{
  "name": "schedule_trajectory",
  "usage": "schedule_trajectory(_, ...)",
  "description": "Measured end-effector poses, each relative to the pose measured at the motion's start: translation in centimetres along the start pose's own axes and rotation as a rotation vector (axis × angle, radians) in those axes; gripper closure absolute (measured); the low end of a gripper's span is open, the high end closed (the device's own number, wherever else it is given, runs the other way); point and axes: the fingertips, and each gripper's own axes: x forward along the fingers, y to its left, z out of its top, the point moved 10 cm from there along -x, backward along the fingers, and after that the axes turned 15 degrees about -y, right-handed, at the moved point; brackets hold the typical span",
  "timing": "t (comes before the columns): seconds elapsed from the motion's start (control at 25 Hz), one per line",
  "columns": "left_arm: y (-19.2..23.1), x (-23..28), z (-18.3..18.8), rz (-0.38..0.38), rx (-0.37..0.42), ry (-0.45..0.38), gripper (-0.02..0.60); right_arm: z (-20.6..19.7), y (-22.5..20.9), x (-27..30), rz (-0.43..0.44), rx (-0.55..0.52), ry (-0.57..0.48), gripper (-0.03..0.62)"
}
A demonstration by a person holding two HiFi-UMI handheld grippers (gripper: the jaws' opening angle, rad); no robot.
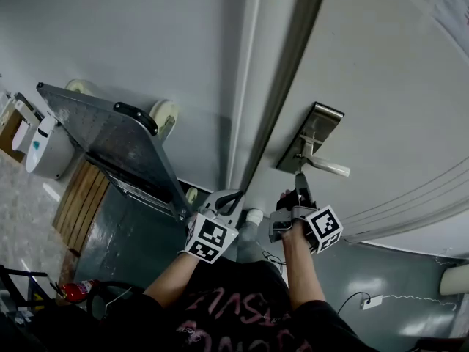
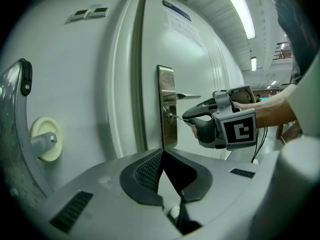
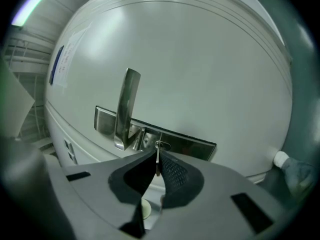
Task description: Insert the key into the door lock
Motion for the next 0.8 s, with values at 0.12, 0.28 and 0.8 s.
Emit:
schedule_trajectory(0.12, -0.1, -0.1, -0.1, 0.002, -0.001, 0.005, 0.569, -0.4, 0.0, 0.1, -0.003, 0.022, -0.001, 0.514)
schedule_trajectory(0.28, -0.1, -0.1, -0.1, 0.007, 0.000, 0.008, 0.569, -0.3, 0.0, 0.3, -0.005, 0.035, -0.003, 0.514)
schedule_trajectory(0.8, -0.2, -0.2, -0.2, 0.002, 0.016, 0.017, 0.569, -1.2, -0.1, 0.2, -0.046, 0.172, -0.037, 0.514)
